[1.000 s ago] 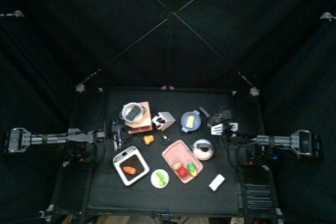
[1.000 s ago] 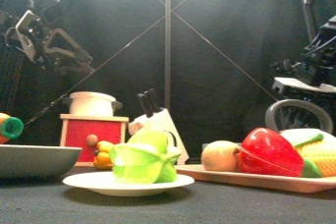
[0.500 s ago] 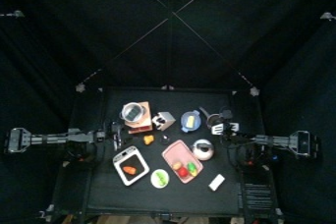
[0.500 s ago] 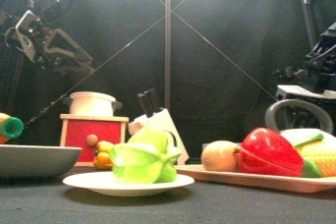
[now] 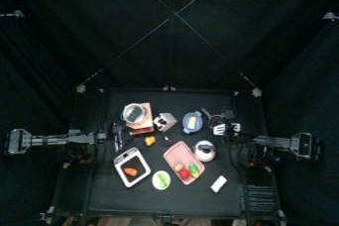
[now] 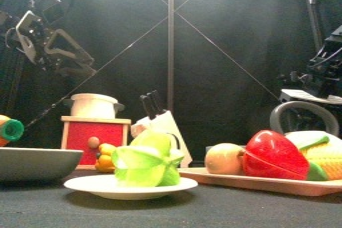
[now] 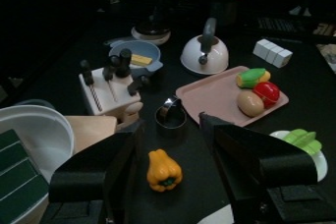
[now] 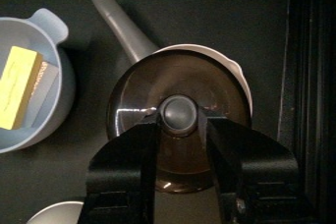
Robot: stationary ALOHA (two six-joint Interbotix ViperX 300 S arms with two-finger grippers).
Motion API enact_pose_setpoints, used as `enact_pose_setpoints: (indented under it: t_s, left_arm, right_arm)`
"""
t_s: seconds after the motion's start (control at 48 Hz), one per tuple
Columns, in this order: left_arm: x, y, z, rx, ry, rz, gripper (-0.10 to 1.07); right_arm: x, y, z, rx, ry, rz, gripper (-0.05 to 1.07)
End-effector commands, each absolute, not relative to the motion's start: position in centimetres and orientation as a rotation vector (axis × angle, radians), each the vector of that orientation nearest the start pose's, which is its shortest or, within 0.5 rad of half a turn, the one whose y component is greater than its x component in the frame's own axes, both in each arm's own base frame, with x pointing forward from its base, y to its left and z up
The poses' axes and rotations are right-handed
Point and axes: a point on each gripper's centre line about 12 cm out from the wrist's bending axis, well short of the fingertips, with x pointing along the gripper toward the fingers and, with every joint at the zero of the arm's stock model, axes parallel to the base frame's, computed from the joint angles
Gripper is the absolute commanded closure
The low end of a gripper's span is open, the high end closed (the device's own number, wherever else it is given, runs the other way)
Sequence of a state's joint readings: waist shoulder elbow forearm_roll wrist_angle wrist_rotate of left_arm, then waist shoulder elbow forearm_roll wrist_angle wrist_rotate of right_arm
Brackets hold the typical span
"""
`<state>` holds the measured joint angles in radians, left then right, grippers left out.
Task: Place pot lid on pan
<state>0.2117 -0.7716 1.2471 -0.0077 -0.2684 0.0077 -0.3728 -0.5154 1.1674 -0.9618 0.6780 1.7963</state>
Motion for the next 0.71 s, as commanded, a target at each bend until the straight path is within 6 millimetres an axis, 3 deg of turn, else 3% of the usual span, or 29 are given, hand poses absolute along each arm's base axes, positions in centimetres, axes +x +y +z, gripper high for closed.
enact_pose_setpoints:
  t_s: [0.0,0.688]
  left_arm:
    - [21.3,4.67,22.77,-0.019,0.185,0.216,0.11]
    - [21.29,4.67,22.66,-0.018,0.19,0.216,0.11]
  right_arm:
    - [15.71,-12.81,14.72,0.706,0.621,-1.271,0.4]
    - [15.57,-13.59,14.41,0.699,0.626,-1.288,0.4]
